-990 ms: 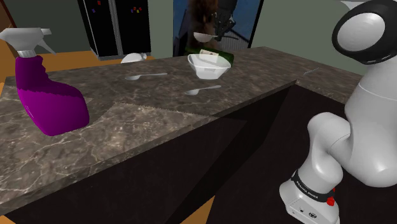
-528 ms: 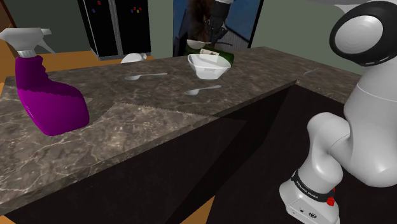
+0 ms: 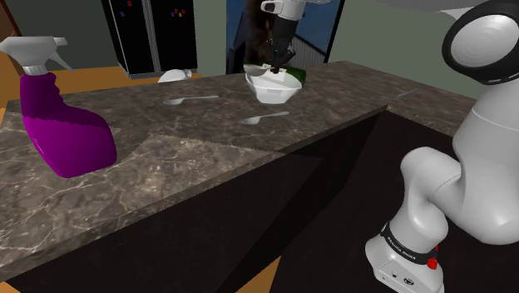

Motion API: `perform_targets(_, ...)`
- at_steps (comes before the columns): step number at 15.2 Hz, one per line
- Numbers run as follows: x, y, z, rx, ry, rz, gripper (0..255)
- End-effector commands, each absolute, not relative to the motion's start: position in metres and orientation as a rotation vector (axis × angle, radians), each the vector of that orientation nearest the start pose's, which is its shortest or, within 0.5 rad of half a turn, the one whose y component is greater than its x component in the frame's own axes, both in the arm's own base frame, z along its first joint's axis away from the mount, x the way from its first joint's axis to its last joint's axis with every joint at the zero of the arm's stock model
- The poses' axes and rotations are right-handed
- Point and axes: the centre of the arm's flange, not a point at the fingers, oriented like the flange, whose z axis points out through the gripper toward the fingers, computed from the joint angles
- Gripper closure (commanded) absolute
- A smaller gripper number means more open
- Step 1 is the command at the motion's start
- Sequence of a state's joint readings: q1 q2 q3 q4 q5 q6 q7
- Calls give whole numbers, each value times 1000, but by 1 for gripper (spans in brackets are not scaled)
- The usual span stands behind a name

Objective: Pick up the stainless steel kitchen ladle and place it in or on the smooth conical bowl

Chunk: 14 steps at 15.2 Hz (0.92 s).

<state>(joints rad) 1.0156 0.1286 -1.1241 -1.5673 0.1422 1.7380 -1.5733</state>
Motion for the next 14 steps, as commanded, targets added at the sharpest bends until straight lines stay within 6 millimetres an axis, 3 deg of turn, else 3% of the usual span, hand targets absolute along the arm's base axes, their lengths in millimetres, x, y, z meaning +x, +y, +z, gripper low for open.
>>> perform_targets(1,588,-16,596,-2390,-2138,-155,255)
perform_targets(9,588,-16,592,-2390,-2138,-154,255)
perform_targets(10,588,-16,592,-2390,-2138,-154,0)
perform_targets(14,588,-16,592,-2390,-2138,-154,0)
